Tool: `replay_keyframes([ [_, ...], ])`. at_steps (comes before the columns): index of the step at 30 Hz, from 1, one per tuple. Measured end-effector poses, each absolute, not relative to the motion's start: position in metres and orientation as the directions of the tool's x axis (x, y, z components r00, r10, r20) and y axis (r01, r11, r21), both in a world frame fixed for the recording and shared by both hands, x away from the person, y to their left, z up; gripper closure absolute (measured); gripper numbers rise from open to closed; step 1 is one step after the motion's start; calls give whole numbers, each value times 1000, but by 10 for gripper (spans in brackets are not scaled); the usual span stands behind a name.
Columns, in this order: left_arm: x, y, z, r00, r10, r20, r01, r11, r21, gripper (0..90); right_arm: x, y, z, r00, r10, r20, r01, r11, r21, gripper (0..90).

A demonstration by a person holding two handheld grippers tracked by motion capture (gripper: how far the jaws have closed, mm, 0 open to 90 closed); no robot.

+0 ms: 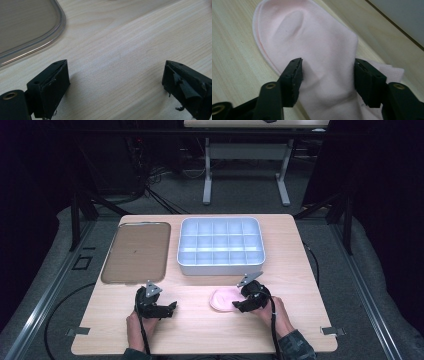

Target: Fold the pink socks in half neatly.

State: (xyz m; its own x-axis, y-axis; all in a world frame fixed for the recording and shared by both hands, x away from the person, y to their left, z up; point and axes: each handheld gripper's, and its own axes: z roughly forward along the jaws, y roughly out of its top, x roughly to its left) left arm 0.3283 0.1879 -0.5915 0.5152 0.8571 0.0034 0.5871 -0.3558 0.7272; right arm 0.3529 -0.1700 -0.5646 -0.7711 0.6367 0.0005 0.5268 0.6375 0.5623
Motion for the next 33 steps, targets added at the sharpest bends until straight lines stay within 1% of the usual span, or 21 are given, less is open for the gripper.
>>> replay_keyframes([
  [1,328,188,-592,515,857,3,587,-356,727,72,352,-171,-565,-763,646,9,532,621,576,482],
  [3,328,188,-592,515,857,3,587,-355,727,72,352,-172,-564,-767,642,2,529,630,569,546],
  [7,328,188,-592,515,857,4,587,-356,727,72,351,-173,-564,-765,644,6,529,622,577,643],
  [8,328,188,-591,515,857,4,587,-356,727,72,350,-173,-564,-765,644,1,526,625,577,718],
  [9,328,188,-591,515,857,4,587,-356,727,72,350,-173,-564,-765,644,1,526,625,577,718],
  [10,328,188,-592,514,858,3,587,-354,728,72,349,-173,-563,-767,642,1,525,626,577,755],
  [15,328,188,-591,518,856,2,588,-357,726,72,348,-173,-563,-767,641,-1,518,620,589,776],
  [18,328,188,-592,515,857,4,587,-356,727,72,347,-172,-561,-771,636,23,518,606,604,778],
  [26,328,188,-592,515,857,4,587,-356,727,72,336,-171,-543,-779,626,37,504,591,629,780],
  [33,328,188,-591,516,857,4,587,-356,727,73,319,-164,-529,-781,622,55,500,571,651,781],
])
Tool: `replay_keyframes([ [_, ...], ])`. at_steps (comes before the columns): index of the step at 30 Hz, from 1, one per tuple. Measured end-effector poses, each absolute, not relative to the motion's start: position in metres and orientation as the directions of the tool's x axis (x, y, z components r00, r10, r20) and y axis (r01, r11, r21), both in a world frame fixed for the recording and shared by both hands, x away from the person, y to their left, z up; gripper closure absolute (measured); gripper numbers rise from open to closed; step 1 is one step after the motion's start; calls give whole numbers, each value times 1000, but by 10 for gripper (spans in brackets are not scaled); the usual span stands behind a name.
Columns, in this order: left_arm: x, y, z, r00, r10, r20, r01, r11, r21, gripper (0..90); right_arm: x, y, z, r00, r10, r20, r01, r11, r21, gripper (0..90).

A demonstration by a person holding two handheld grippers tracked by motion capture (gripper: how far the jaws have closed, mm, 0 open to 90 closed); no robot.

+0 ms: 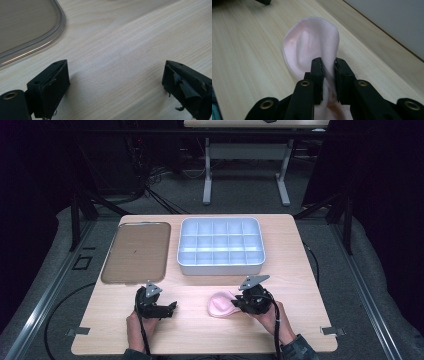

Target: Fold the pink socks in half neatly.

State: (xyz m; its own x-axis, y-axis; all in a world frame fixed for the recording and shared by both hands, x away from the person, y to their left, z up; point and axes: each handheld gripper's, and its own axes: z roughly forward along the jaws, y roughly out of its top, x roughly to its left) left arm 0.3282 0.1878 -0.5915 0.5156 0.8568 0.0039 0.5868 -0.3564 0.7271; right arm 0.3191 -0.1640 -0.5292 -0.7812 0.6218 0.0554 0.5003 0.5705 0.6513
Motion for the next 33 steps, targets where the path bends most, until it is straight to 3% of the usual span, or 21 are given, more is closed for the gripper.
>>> replay_keyframes([
  [11,328,188,-591,515,857,4,587,-356,727,72,299,-136,-538,-770,629,110,539,549,639,773],
  [20,328,188,-592,515,857,3,587,-356,727,73,292,-108,-556,-775,627,77,536,589,605,724],
  [22,328,188,-592,515,857,3,587,-356,727,73,292,-106,-560,-776,627,69,535,596,599,646],
  [24,328,188,-591,518,856,2,587,-357,726,72,293,-107,-562,-780,622,71,533,600,596,503],
  [25,328,188,-591,517,856,2,587,-357,726,73,292,-110,-561,-790,607,84,523,598,607,384],
  [33,328,188,-591,518,856,2,587,-357,726,73,293,-132,-545,-792,605,85,498,558,664,180],
])
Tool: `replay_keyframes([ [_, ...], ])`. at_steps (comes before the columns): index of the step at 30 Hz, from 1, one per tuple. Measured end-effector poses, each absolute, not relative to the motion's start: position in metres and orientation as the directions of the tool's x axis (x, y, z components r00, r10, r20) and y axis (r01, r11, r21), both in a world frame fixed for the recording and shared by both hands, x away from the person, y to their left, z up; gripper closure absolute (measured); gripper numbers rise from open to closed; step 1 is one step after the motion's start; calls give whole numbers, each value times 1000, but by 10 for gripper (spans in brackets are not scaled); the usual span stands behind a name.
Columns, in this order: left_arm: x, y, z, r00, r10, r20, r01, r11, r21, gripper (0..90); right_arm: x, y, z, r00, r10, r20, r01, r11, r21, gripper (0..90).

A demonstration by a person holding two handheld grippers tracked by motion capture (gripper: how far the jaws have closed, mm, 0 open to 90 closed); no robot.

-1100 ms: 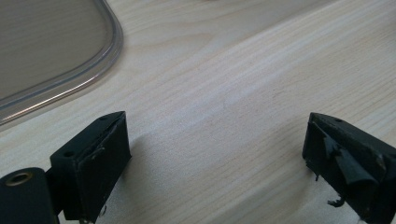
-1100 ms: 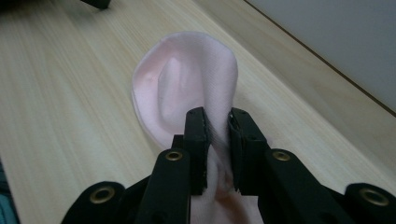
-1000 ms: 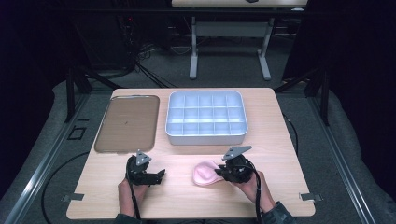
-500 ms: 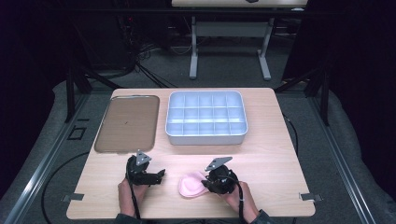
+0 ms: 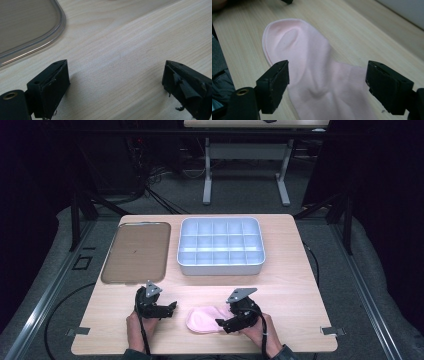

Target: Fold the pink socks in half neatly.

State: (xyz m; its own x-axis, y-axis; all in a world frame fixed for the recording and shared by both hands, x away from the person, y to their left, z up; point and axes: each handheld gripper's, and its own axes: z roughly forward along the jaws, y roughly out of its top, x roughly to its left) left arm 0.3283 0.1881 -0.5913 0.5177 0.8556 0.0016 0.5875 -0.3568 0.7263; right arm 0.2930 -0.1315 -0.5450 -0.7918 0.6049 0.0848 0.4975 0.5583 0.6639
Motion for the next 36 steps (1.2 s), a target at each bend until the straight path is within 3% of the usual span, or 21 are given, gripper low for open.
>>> replay_keyframes([
  [3,328,188,-591,519,855,0,588,-356,726,73,296,-156,-536,-772,628,97,505,513,694,146],
  [9,328,190,-591,508,861,-3,590,-346,730,86,300,-185,-532,-740,664,108,522,467,714,172],
  [14,319,192,-583,501,862,-73,601,-286,746,107,308,-200,-539,-707,698,112,562,458,689,286],
  [18,308,179,-572,552,823,-131,587,-272,762,123,308,-200,-548,-700,703,127,587,464,664,394],
  [24,290,145,-561,653,742,-151,562,-342,753,177,312,-188,-562,-720,680,139,593,498,632,500],
  [28,286,132,-562,675,713,-188,575,-350,740,257,319,-178,-563,-744,653,141,577,522,629,547],
  [36,287,123,-573,666,720,-193,618,-389,683,505,326,-167,-566,-766,625,148,565,547,617,658],
])
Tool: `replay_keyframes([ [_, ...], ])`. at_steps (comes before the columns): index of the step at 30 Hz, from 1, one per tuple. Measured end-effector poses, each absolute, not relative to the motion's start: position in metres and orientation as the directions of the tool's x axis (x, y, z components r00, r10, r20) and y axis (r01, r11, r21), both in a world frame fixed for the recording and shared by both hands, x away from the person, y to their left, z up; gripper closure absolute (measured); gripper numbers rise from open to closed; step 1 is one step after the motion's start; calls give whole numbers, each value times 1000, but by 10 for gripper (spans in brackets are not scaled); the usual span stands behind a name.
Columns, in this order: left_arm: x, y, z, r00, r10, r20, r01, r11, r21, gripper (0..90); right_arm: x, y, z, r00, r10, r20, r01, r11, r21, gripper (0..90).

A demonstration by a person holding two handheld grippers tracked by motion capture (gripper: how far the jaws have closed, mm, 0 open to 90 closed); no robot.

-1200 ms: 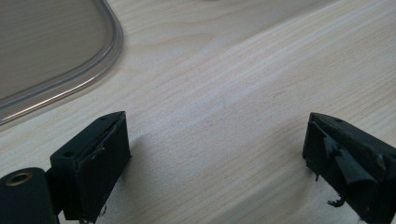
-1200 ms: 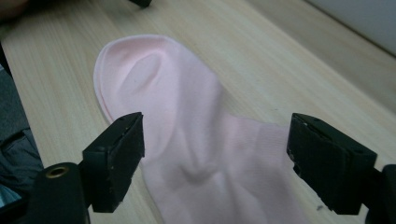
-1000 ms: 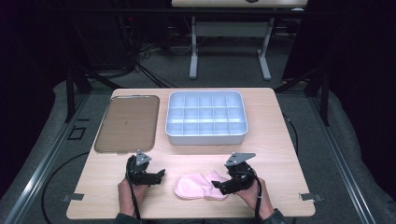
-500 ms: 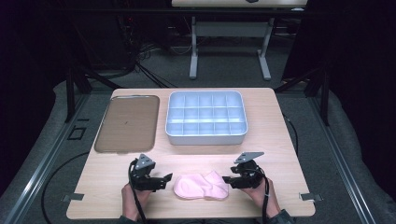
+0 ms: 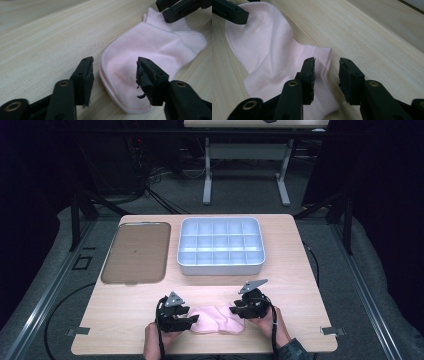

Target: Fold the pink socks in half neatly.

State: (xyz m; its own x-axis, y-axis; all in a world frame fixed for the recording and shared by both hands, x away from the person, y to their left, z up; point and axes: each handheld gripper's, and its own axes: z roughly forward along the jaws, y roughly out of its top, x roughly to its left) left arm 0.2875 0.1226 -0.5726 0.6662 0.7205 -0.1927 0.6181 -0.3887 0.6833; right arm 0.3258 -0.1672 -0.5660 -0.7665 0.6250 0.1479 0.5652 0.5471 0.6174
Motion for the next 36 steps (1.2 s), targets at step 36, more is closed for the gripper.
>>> replay_keyframes([
  [36,287,129,-575,629,763,-151,602,-355,715,615,310,-199,-567,-642,748,167,642,405,651,625],
])
